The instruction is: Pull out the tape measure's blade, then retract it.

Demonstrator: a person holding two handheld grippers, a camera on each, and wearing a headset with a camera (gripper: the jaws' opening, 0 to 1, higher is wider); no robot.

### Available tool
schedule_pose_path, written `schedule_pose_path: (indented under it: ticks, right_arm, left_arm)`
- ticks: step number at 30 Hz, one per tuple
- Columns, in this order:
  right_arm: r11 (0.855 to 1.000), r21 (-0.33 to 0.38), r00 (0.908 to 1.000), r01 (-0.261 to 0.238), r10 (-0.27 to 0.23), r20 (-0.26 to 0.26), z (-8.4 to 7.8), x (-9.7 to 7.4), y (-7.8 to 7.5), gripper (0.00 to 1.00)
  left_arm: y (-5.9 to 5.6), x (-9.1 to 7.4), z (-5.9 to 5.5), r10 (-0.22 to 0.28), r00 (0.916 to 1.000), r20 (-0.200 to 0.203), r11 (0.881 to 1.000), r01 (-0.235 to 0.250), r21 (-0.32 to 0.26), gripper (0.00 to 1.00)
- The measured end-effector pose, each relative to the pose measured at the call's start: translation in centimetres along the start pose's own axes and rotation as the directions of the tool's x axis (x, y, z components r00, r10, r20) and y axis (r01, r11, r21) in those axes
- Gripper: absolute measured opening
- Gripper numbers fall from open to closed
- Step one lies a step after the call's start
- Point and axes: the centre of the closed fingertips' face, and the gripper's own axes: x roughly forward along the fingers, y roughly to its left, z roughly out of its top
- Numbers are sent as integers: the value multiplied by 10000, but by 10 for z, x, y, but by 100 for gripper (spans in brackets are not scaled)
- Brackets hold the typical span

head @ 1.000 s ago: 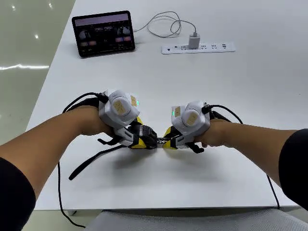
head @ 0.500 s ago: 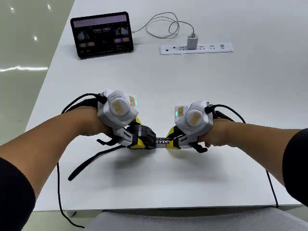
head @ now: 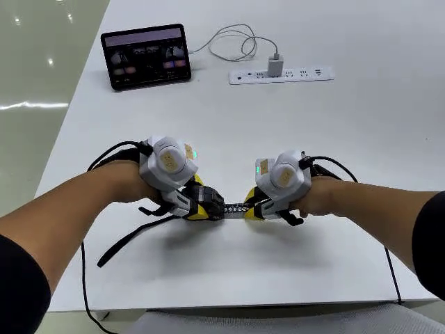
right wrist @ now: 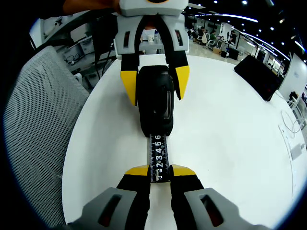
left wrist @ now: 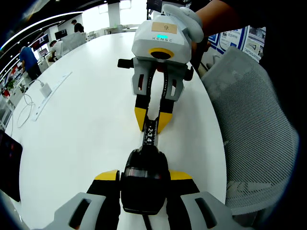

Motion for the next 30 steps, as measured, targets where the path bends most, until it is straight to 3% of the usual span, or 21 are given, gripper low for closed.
schedule_pose_path:
  ticks: [30]
  right_arm:
    - [9997,195,9997,119,-114,-220,-24,-18,-4,11]
  left_arm:
    - [4,3,-2,42,10000,37,10000,-42,-86,33]
